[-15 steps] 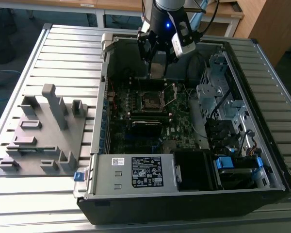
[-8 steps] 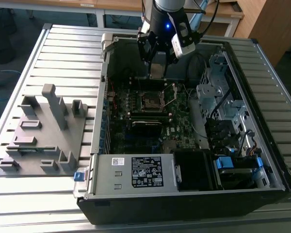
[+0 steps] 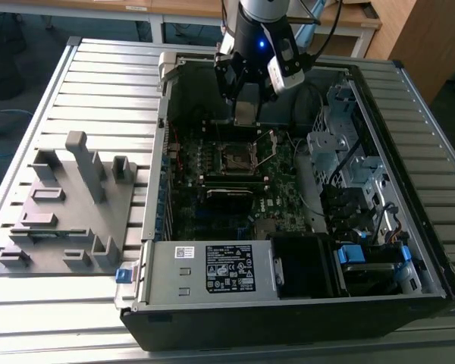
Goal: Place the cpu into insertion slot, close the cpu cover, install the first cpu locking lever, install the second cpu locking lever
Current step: 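Place the cpu into insertion slot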
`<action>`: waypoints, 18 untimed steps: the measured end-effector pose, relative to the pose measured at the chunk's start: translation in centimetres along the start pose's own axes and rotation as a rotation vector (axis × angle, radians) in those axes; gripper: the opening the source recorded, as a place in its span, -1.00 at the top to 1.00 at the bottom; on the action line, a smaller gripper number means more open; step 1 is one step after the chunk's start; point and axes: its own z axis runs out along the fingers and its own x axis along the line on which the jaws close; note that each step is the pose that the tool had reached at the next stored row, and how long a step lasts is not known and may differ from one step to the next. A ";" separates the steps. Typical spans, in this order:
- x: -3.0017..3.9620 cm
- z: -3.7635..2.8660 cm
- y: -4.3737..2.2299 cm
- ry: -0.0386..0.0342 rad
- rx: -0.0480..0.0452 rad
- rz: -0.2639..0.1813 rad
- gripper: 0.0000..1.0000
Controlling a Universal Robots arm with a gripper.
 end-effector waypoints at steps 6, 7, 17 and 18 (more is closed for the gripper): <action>-0.02 0.76 -0.07 -0.0002 -0.0001 0.000 -0.08; -0.02 0.88 -0.08 -0.0002 0.0000 0.000 -0.08; -0.02 1.12 -0.10 -0.0004 0.0000 0.000 -0.08; -0.02 1.12 -0.10 -0.0003 0.0000 0.000 -0.08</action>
